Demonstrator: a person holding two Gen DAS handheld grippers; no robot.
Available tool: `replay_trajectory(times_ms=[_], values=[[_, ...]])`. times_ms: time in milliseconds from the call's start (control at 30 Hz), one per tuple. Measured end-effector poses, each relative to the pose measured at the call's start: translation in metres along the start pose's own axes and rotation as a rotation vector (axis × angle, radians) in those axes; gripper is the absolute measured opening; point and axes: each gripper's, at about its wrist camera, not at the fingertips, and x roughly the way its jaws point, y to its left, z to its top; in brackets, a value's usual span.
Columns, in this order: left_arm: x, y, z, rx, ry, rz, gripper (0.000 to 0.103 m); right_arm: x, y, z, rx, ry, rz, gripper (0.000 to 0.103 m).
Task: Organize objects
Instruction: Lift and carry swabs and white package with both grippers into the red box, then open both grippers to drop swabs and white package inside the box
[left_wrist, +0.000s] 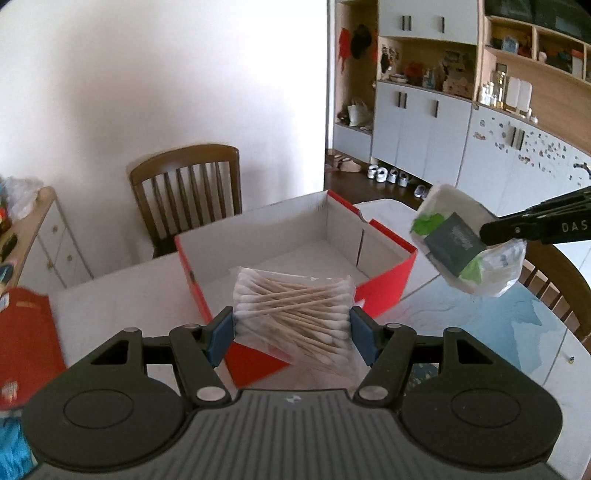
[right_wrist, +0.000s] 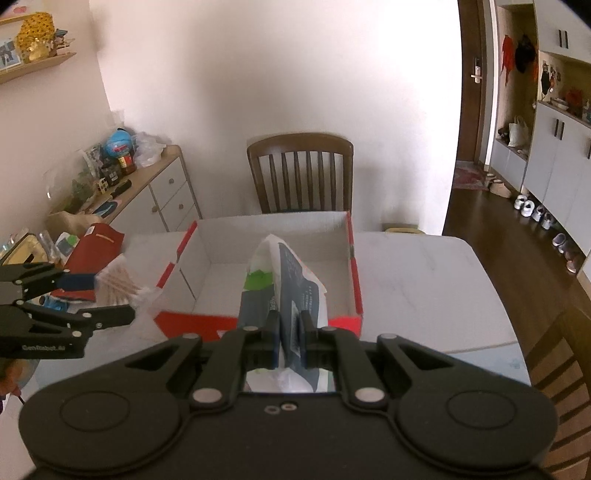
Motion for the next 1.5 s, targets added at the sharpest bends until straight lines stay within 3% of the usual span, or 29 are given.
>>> replay_trajectory(times_ms=[567, 1033, 1267, 1500], values=[[0.104, 0.021, 0.055, 0.121, 0.084, 0.002, 0.066, 0.093, 0.017, 0.051, -0.033, 0.024, -0.077, 0.009], [0.188, 0.024, 0.049, 0.156, 0.226, -0.05, 0.066, 0.161, 0.015, 0.031, -0.008, 0.142, -0.123, 0.009], [0.226, 0.025, 0.042, 0.14, 0.356, -0.075, 0.066, 0.182, 0.012, 0.017, 0.001, 0.203, -0.126, 0.009], [0.249, 0.023, 0.038, 0.15, 0.438, -0.082, 0.066, 0.193, 0.008, 0.013, 0.02, 0.24, -0.141, 0.009]])
